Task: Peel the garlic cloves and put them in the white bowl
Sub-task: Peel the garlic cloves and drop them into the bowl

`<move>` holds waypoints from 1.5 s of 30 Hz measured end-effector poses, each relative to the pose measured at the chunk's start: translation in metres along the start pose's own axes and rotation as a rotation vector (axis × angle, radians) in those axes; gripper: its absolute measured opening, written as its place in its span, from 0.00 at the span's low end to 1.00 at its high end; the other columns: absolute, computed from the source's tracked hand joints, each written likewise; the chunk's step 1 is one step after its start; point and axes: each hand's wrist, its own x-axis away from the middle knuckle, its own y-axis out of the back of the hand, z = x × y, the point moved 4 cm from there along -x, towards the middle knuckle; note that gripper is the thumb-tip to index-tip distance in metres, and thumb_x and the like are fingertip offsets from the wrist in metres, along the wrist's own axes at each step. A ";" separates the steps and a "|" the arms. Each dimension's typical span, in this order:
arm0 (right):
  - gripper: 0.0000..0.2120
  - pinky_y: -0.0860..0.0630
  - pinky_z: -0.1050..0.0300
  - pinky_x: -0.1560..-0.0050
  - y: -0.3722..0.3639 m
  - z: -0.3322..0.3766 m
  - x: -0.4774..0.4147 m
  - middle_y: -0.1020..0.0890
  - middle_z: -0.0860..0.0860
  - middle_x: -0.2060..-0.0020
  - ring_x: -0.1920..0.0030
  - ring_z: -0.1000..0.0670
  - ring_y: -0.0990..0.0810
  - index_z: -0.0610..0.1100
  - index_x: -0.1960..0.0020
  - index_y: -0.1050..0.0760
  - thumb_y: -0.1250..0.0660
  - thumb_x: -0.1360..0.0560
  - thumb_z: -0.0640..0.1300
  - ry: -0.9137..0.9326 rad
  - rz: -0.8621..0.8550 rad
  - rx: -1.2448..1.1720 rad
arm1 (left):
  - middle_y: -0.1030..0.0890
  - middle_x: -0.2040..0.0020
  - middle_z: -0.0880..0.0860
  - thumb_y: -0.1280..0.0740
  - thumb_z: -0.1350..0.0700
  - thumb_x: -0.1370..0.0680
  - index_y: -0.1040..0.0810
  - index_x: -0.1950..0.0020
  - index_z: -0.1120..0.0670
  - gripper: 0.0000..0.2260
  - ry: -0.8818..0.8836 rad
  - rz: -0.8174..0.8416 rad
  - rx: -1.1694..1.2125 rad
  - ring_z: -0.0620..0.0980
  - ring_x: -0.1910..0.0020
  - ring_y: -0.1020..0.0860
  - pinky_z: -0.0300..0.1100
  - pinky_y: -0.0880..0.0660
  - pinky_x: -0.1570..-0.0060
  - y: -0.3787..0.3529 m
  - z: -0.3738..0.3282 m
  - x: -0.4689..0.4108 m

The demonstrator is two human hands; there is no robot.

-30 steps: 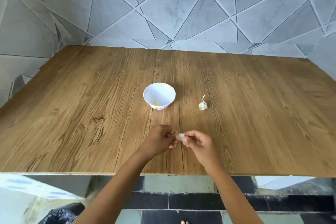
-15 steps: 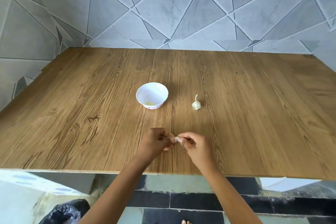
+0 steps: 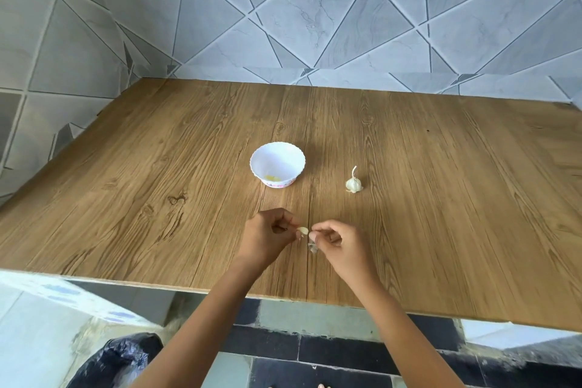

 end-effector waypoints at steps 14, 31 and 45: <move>0.03 0.23 0.66 0.61 -0.002 -0.001 0.005 0.16 0.49 0.64 0.64 0.55 0.17 0.42 0.55 0.20 0.32 0.25 0.36 -0.275 0.091 -0.461 | 0.17 0.62 0.57 0.31 0.67 0.26 0.19 0.55 0.61 0.03 0.203 0.209 0.379 0.47 0.63 0.19 0.36 0.21 0.59 -0.006 -0.002 0.000; 0.07 0.21 0.61 0.59 0.004 -0.012 0.000 0.16 0.51 0.64 0.62 0.54 0.17 0.47 0.56 0.19 0.30 0.28 0.35 -0.121 -0.079 -0.310 | 0.16 0.60 0.49 0.32 0.63 0.27 0.16 0.54 0.53 0.07 -0.220 -0.010 -0.367 0.47 0.61 0.19 0.39 0.23 0.58 -0.001 -0.015 -0.008; 0.07 0.21 0.63 0.60 -0.001 -0.004 0.001 0.15 0.51 0.62 0.62 0.53 0.16 0.45 0.52 0.19 0.29 0.29 0.36 -0.187 -0.060 -0.471 | 0.18 0.69 0.49 0.28 0.60 0.27 0.17 0.56 0.58 0.02 -0.112 0.076 -0.135 0.43 0.70 0.21 0.38 0.22 0.61 -0.005 -0.018 -0.009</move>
